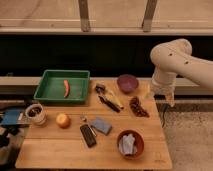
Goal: Wipe red bowl with towel
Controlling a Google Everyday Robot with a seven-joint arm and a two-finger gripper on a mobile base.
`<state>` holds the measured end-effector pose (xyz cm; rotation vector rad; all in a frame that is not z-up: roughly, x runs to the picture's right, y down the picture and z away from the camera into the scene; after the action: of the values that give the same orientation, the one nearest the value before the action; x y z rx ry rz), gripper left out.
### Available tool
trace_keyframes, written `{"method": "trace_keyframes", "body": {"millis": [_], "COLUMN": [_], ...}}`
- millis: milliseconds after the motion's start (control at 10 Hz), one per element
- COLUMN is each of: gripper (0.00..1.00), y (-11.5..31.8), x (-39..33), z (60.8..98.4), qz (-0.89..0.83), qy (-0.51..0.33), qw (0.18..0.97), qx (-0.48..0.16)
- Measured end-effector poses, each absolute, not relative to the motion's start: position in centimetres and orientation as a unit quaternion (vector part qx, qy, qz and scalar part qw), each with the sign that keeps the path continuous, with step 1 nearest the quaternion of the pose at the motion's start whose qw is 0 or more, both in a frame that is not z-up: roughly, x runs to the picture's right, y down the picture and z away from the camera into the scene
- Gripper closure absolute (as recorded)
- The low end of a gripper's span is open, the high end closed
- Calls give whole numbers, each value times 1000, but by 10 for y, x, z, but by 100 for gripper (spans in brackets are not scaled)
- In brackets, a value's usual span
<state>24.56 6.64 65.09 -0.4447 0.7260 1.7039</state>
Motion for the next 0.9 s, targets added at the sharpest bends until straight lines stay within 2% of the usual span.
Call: {"method": "trace_keyframes", "body": {"millis": [400,900], "gripper": [24,24], "y": [100,100], "x": [199,199], "z": [625,626], "qz": [681,676], "qy": [299,299], "qw": [623,626], "qx": [-240,-248]}}
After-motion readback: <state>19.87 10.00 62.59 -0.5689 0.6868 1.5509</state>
